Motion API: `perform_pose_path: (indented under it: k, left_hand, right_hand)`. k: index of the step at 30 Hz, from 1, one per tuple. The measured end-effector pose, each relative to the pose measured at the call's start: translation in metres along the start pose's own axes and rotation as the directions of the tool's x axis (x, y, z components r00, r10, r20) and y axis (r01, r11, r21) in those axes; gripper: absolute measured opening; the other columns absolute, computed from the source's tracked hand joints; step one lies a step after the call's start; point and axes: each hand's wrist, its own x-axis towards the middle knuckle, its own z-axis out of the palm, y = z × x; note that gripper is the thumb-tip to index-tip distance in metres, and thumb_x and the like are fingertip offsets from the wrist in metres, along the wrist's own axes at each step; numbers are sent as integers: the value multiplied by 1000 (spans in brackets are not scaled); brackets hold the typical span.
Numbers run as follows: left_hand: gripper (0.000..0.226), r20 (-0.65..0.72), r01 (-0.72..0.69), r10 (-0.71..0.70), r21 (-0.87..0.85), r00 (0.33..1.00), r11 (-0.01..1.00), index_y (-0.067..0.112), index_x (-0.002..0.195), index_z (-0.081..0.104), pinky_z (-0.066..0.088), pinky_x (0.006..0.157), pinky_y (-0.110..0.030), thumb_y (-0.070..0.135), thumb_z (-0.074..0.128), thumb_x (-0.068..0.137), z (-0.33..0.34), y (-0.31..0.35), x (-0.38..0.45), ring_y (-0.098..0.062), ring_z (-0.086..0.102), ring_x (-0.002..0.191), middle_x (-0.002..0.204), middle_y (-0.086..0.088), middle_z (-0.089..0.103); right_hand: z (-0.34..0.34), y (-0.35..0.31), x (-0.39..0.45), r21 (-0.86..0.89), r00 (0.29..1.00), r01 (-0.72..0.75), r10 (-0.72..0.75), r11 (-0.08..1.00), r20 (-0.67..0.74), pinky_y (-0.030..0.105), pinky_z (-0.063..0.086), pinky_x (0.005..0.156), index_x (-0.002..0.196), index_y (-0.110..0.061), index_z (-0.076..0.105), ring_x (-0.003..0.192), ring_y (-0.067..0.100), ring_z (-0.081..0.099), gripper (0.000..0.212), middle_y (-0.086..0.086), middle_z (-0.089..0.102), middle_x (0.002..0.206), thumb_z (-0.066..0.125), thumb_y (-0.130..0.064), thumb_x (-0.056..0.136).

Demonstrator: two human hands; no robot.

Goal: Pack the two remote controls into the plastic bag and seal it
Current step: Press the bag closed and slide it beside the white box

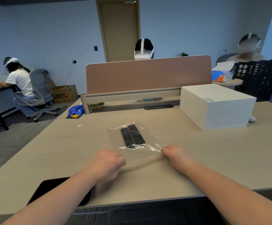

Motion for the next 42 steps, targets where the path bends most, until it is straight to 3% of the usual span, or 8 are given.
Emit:
perform_pose_path:
  k: [7, 12, 18, 23, 28, 33, 38, 42]
  left_hand:
    - [27, 129, 11, -8, -25, 992, 1000, 22, 66, 58, 47, 40, -19, 38, 41, 78, 3, -5, -6, -19, 62, 51, 59, 7, 63]
    - [70, 259, 326, -267, -217, 928, 920, 30, 104, 60, 50, 78, -32, 72, 16, 70, -16, 4, -2, -17, 63, 93, 100, 9, 69]
    - [60, 413, 753, -629, -369, 658, 545, 20, 101, 65, 50, 87, -38, 64, 27, 84, -6, -15, 7, -23, 62, 96, 104, -1, 70]
    - [47, 554, 881, -686, -265, 472, 392, 16, 132, 45, 41, 99, -32, 40, 47, 92, 16, -24, 26, -28, 53, 118, 129, -10, 57]
    - [64, 602, 856, -614, -291, 511, 426, 23, 142, 30, 37, 107, -32, 47, 53, 87, 32, -24, 42, -26, 45, 129, 140, -9, 49]
    - [63, 539, 805, -607, -285, 583, 520, 25, 138, 37, 42, 98, -31, 46, 61, 83, 45, -15, 59, -25, 51, 120, 132, -4, 57]
    - [62, 505, 800, -624, -314, 596, 511, 24, 138, 39, 40, 103, -32, 44, 61, 84, 67, -17, 78, -24, 48, 126, 138, -1, 53]
    - [60, 506, 784, -601, -338, 618, 521, 25, 139, 36, 39, 104, -34, 43, 57, 86, 85, -15, 109, -25, 46, 129, 142, -1, 49]
  right_hand:
    - [2, 9, -5, 115, 995, -93, 88, 989, 52, 32, 47, 73, 100, -9, 54, 92, 26, 55, 23, 11, 57, 107, 40, 1, 84]
    - [-9, 11, -7, 235, 960, -280, 266, 931, 90, 37, 48, 91, 126, -25, 49, 116, 28, 53, 56, 4, 55, 129, 36, 4, 81]
    - [-23, 9, 11, 556, 829, -502, 553, 663, 88, 34, 48, 90, 124, -19, 55, 105, 27, 57, 50, 7, 64, 115, 38, 2, 82]
    - [-20, 7, 47, 602, 778, -579, 594, 550, 206, 32, 44, 94, 117, -14, 60, 113, 29, 55, 35, 11, 62, 125, 43, -10, 87]
    - [-15, -4, 76, 581, 814, -564, 514, 587, 272, 36, 43, 101, 131, -14, 49, 116, 30, 55, 51, 13, 58, 129, 57, -40, 88]
    - [1, -7, 88, 560, 868, -494, 417, 665, 270, 32, 44, 96, 131, -19, 47, 115, 29, 56, 49, 11, 58, 128, 62, -20, 85]
    - [16, 10, 96, 602, 861, -478, 476, 640, 178, 27, 45, 75, 123, -27, 54, 81, 23, 55, 42, -1, 53, 84, 52, -6, 87]
    - [20, 32, 95, 577, 839, -480, 538, 661, 83, 33, 49, 86, 125, -32, 52, 100, 30, 59, 43, 9, 63, 109, 49, -9, 88]
